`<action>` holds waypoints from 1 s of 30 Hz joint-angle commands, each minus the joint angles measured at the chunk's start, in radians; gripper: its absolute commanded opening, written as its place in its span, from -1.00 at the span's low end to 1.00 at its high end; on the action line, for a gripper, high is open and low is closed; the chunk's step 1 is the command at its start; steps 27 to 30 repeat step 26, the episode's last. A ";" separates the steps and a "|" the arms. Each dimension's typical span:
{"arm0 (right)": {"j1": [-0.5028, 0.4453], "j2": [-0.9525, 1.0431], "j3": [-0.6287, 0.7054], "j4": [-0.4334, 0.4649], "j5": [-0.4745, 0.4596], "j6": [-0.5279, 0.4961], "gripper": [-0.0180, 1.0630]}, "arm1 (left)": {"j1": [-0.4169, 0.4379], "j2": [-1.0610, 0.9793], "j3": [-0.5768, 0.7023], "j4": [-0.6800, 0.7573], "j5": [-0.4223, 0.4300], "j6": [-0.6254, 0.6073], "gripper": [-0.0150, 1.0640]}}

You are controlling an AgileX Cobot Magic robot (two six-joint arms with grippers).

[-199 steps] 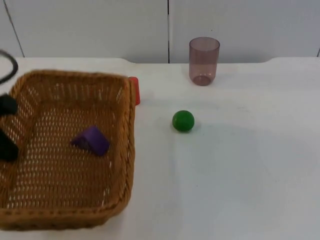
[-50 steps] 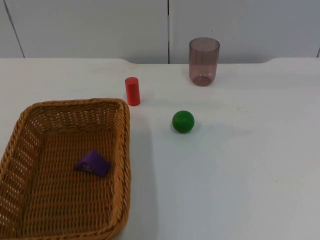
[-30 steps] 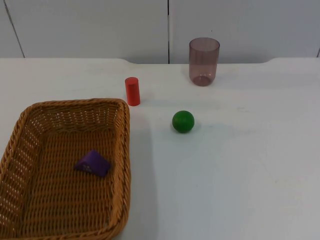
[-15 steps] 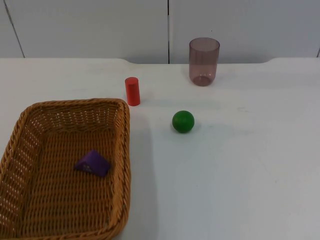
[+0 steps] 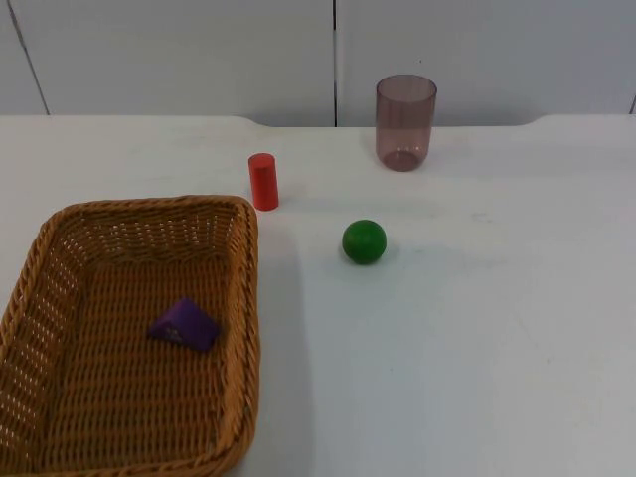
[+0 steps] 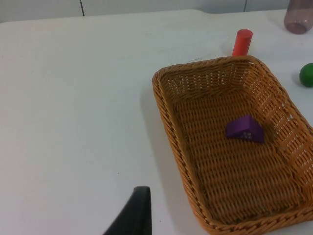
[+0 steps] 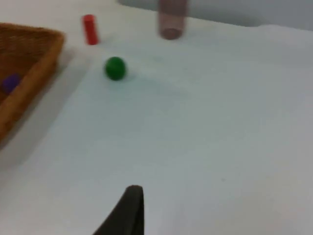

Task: Pick up the basket with the left hand and place the triangular block into the basket with the right hand.

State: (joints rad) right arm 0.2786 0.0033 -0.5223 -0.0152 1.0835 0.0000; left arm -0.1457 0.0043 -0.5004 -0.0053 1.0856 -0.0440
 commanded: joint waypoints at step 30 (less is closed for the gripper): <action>-0.175 -0.003 0.007 0.002 -0.006 0.006 0.98 | 0.204 -0.004 0.005 -0.011 -0.012 0.002 0.98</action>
